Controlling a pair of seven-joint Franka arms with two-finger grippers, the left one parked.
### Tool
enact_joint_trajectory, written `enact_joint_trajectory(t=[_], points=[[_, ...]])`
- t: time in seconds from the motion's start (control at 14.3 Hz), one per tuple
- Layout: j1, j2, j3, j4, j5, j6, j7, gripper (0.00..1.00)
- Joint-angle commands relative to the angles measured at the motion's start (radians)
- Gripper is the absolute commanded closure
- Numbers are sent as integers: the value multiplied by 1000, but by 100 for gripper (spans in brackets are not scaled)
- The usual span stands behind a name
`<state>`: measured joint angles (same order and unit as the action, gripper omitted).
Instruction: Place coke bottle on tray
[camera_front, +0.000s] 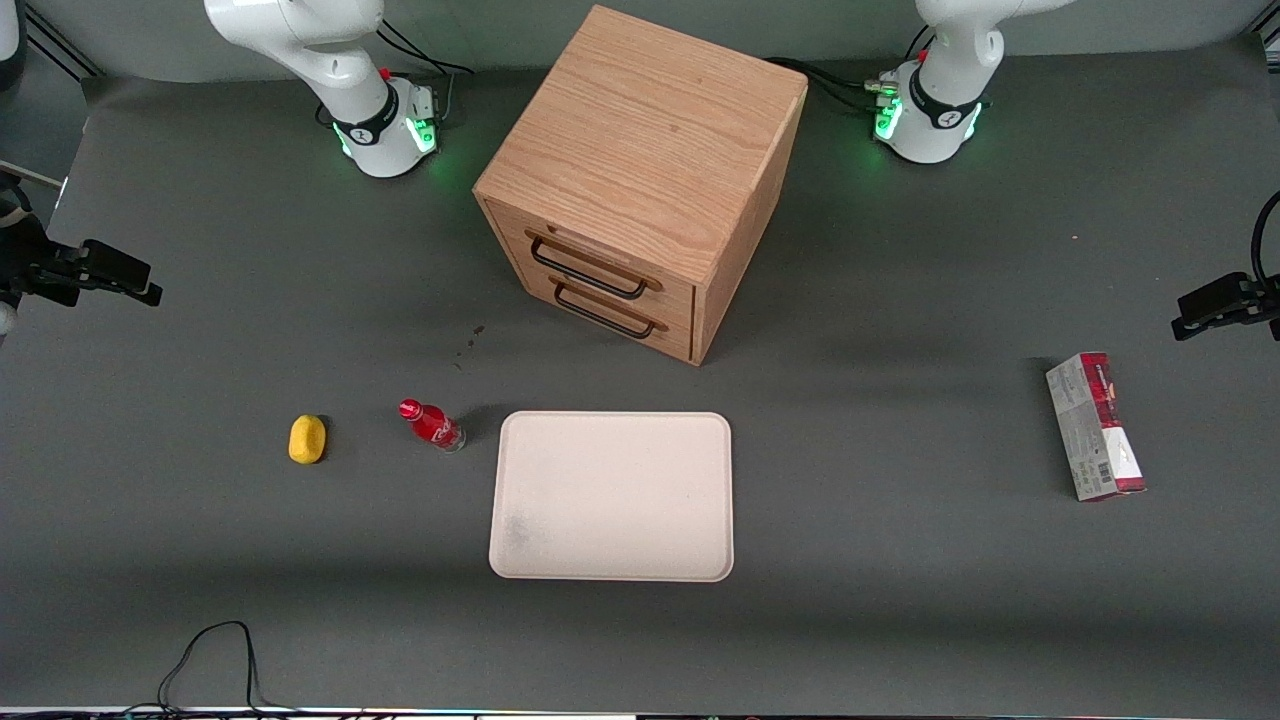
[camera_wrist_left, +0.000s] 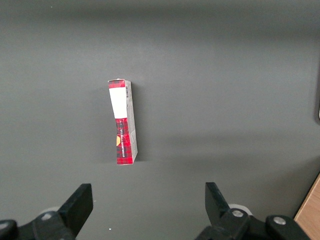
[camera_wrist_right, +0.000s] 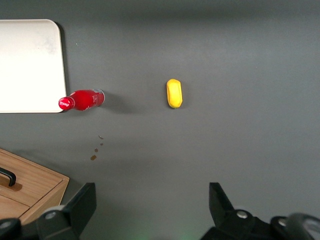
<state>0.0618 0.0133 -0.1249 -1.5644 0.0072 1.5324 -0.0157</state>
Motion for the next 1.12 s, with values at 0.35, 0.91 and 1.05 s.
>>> enact_joint_trajectory(t=[0.35, 0.91, 1.05], points=[[3, 4, -12, 12, 22, -12, -7, 0], [146, 123, -1, 135, 34, 0, 109, 0], [228, 181, -1, 200, 33, 0, 183, 0]])
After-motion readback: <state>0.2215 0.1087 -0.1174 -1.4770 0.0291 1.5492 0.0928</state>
